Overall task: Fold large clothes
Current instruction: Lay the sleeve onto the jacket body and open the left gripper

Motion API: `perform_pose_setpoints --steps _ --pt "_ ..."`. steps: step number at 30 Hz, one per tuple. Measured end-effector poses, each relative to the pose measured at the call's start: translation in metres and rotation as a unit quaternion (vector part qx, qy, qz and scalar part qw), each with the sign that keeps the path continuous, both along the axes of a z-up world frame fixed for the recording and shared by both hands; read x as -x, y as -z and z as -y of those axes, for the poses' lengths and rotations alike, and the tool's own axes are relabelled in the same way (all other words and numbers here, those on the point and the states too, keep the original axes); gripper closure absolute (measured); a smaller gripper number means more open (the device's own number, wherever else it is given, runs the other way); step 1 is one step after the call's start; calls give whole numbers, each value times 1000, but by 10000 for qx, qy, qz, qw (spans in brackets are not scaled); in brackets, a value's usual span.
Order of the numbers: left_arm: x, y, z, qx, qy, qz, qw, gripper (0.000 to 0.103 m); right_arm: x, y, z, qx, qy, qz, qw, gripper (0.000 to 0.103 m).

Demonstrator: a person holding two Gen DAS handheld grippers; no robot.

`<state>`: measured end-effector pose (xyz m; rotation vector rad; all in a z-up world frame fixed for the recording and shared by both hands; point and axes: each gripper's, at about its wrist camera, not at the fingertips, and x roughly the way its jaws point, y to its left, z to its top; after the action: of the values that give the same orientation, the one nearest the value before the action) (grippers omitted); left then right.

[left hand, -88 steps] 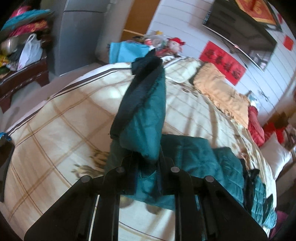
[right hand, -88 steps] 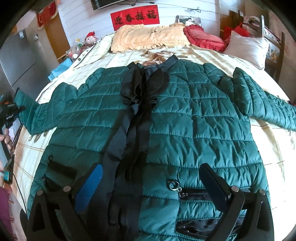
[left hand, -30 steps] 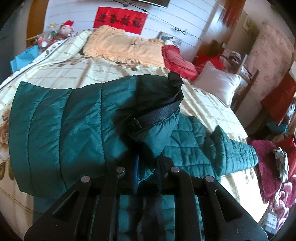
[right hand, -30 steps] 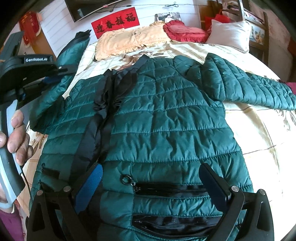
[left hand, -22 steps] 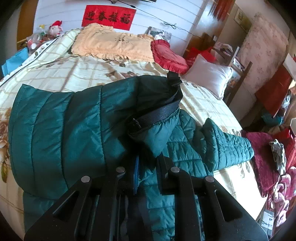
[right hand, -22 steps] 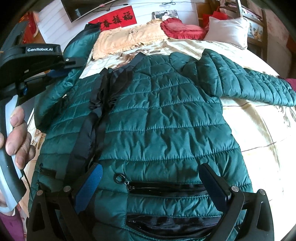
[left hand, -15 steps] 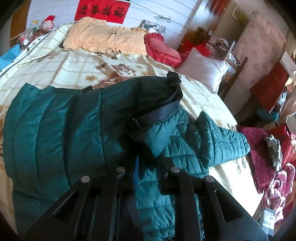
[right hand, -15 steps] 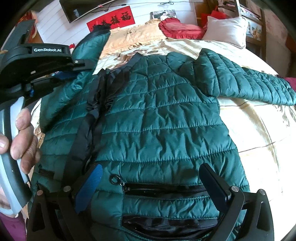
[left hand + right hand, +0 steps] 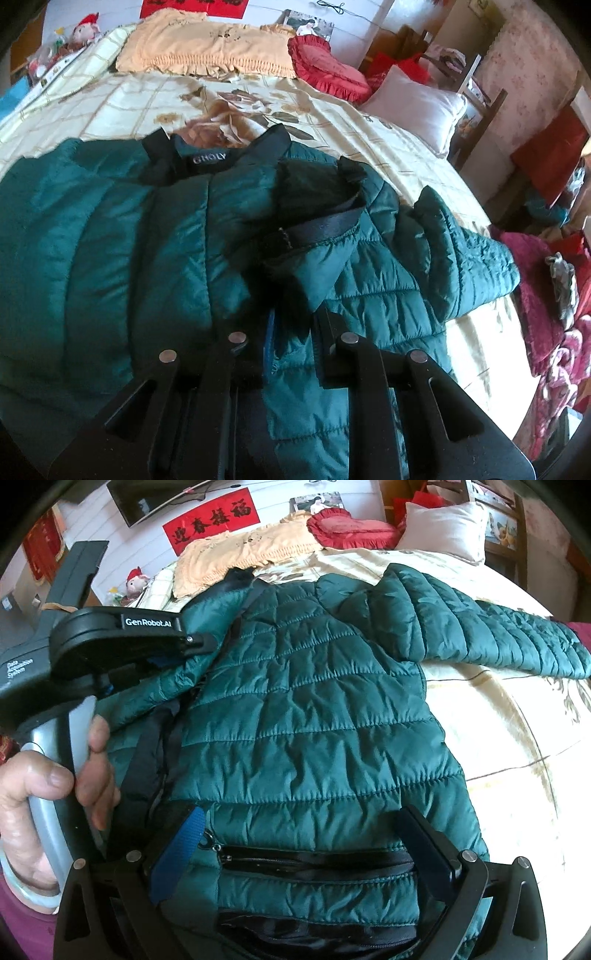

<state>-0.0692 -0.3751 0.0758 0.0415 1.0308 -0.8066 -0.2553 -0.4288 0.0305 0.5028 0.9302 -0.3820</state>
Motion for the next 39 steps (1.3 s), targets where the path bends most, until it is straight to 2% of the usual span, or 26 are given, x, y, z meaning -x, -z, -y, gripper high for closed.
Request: perform_pose_setpoints --steps 2,5,6,7,17,23,29,31,35,39 --pt "-3 2 -1 149 26 -93 9998 87 1 0 1 -10 3 4 10000 0" --pt "-3 3 -1 251 138 -161 9995 71 2 0 2 -24 21 4 10000 0" --pt "-2 2 -1 272 173 -171 9993 63 2 1 2 -29 23 -1 10000 0" --pt "-1 2 -1 301 192 -169 9992 61 2 1 2 -31 23 -6 10000 0" --pt "9 -21 -21 210 98 441 9988 61 5 -2 3 -80 50 -6 10000 0" --pt "3 -40 -63 -54 -222 808 9965 61 -6 -15 5 -230 -80 208 9995 0" --pt "-19 -47 -122 -428 -723 1081 9906 61 -42 -27 17 -405 -248 355 9982 0" --pt "-29 -44 -140 -558 -914 1113 9880 61 -60 -27 27 -542 -234 420 9974 0" --pt "-52 -31 -174 -659 -1378 919 9840 61 -95 -24 44 -802 -206 484 9954 0" --pt "-70 -17 -198 -718 -1729 778 9792 61 -132 -5 57 -1041 -197 251 9941 0"
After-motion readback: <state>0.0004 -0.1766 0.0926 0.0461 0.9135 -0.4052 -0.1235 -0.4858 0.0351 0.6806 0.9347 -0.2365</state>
